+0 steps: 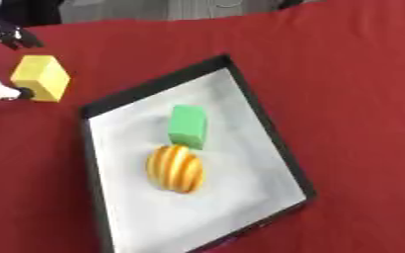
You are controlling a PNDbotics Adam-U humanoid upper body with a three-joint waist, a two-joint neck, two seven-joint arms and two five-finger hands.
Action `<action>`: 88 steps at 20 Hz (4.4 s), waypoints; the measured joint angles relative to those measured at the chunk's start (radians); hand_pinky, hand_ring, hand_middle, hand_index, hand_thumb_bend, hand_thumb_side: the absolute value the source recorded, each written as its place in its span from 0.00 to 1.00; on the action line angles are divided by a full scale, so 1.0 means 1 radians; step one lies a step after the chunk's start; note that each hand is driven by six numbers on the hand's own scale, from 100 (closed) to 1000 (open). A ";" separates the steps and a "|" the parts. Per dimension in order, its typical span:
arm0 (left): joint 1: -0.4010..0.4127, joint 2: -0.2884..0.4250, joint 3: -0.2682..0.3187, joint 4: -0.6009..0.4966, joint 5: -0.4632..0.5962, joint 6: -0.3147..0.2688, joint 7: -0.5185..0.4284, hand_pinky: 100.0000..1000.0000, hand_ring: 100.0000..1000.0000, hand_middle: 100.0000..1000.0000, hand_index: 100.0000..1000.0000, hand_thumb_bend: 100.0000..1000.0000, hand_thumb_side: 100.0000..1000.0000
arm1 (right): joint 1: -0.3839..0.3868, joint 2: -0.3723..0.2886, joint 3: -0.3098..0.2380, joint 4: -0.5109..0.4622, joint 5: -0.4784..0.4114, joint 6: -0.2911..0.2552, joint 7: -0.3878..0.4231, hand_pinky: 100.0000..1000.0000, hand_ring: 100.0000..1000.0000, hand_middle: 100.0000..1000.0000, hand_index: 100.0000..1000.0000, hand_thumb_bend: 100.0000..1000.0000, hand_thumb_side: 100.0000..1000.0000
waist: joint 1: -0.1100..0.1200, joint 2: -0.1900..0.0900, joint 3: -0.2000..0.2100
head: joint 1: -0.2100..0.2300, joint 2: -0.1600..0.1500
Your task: Pick up objects on the table and place them in the box.
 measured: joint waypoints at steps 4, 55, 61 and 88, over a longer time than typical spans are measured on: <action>-0.002 -0.003 0.000 0.000 -0.006 0.003 -0.003 0.85 0.87 0.83 0.88 0.47 0.07 | -0.007 0.005 0.004 0.000 0.001 0.002 0.002 0.97 1.00 0.69 0.77 0.00 0.42 | 0.000 0.005 -0.005 | 0.008 -0.003; -0.011 0.001 -0.020 -0.172 0.053 0.075 0.174 0.50 0.46 0.44 0.58 0.20 0.00 | 0.036 -0.053 -0.016 -0.003 -0.018 -0.001 0.003 0.97 1.00 0.69 0.77 0.00 0.41 | 0.012 -0.024 0.085 | -0.069 0.024; -0.012 0.010 -0.048 -0.429 0.252 0.181 0.221 0.49 0.45 0.43 0.57 0.20 0.00 | 0.063 -0.074 -0.029 -0.003 -0.038 0.002 -0.013 0.97 1.00 0.69 0.77 0.00 0.41 | 0.012 -0.054 0.128 | -0.104 0.046; 0.039 -0.238 -0.446 -0.885 0.011 0.285 -0.040 0.57 0.51 0.49 0.64 0.43 0.00 | 0.145 -0.100 -0.045 -0.003 -0.050 -0.046 -0.033 0.96 1.00 0.70 0.77 0.00 0.41 | 0.000 -0.106 0.157 | -0.168 0.089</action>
